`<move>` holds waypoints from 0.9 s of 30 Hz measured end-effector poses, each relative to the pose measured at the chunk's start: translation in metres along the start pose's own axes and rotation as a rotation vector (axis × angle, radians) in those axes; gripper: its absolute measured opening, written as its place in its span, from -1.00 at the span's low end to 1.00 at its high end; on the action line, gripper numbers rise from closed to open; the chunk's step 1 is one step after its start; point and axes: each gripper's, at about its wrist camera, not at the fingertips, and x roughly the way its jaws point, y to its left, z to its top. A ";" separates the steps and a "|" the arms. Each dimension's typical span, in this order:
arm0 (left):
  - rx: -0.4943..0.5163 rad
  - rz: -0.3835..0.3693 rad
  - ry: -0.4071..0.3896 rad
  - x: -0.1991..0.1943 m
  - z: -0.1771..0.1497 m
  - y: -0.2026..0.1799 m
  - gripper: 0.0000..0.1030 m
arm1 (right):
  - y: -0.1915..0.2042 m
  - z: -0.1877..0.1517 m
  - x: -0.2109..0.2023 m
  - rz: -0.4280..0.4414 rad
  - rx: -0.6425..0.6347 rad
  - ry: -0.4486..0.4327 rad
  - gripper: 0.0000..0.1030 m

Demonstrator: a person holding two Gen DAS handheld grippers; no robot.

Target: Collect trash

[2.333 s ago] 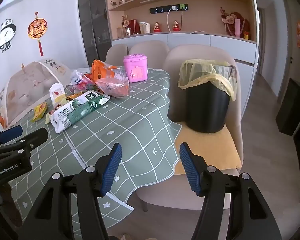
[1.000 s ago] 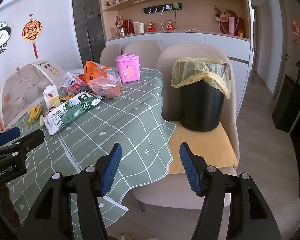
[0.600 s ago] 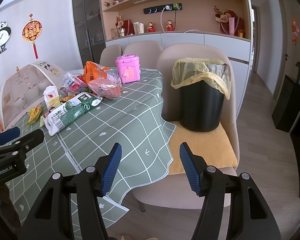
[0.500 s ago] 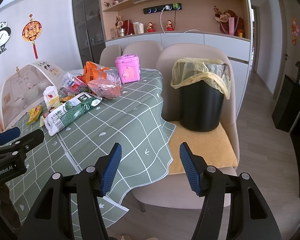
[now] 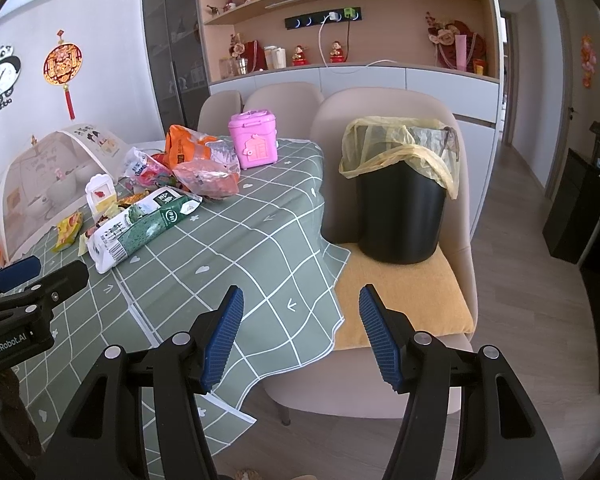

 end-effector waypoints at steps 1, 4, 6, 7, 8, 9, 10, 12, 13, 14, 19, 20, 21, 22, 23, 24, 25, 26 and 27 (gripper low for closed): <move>0.000 0.000 0.001 0.000 0.000 0.000 0.66 | 0.000 0.000 0.000 0.002 0.001 0.001 0.12; -0.001 0.001 0.000 0.000 0.000 0.000 0.66 | 0.000 0.000 0.000 0.000 0.000 0.001 0.12; -0.001 0.001 0.000 0.000 0.000 0.000 0.66 | -0.002 0.001 0.000 0.000 0.002 -0.001 0.12; -0.001 0.000 0.000 0.000 0.000 0.000 0.66 | -0.002 0.001 -0.001 0.000 0.002 -0.002 0.12; -0.001 0.000 0.000 0.000 0.000 0.000 0.66 | -0.001 0.000 0.000 0.000 0.000 -0.001 0.12; -0.001 0.001 0.000 0.000 0.000 0.000 0.66 | -0.002 0.001 -0.001 -0.001 0.000 -0.002 0.12; 0.000 0.000 0.000 0.000 0.000 0.000 0.66 | -0.001 0.000 0.000 0.000 0.001 0.000 0.12; 0.000 0.000 0.000 0.000 0.000 0.000 0.66 | -0.001 0.001 0.000 0.000 0.001 0.001 0.12; 0.000 0.000 0.000 0.000 0.000 0.000 0.66 | -0.001 0.001 0.000 0.000 0.001 0.000 0.12; 0.000 0.000 0.000 0.000 0.000 0.000 0.66 | 0.000 0.000 0.000 0.000 0.001 0.000 0.12; -0.001 0.002 0.000 0.000 0.000 0.001 0.66 | -0.003 0.001 0.001 -0.002 0.004 0.000 0.12; -0.002 0.003 0.000 0.001 0.001 0.001 0.66 | -0.004 0.002 0.002 -0.003 0.005 0.001 0.12; -0.007 0.000 0.002 0.004 0.004 0.004 0.66 | -0.006 0.003 0.003 -0.003 0.006 0.003 0.12; -0.011 -0.008 0.006 0.006 0.007 0.007 0.66 | -0.006 0.004 0.004 -0.003 0.008 0.004 0.12; -0.017 -0.031 0.015 0.011 0.012 0.015 0.66 | -0.007 0.006 0.006 -0.004 0.012 0.006 0.12; -0.024 -0.047 0.025 0.016 0.016 0.021 0.66 | -0.008 0.008 0.008 -0.007 0.016 0.005 0.12; -0.039 -0.059 0.038 0.022 0.021 0.031 0.66 | -0.008 0.011 0.010 -0.007 0.021 0.005 0.12; -0.058 -0.055 0.046 0.027 0.025 0.041 0.66 | -0.007 0.015 0.013 -0.002 0.021 0.006 0.12; -0.089 -0.031 0.044 0.032 0.032 0.057 0.66 | -0.002 0.017 0.017 0.001 0.016 0.007 0.12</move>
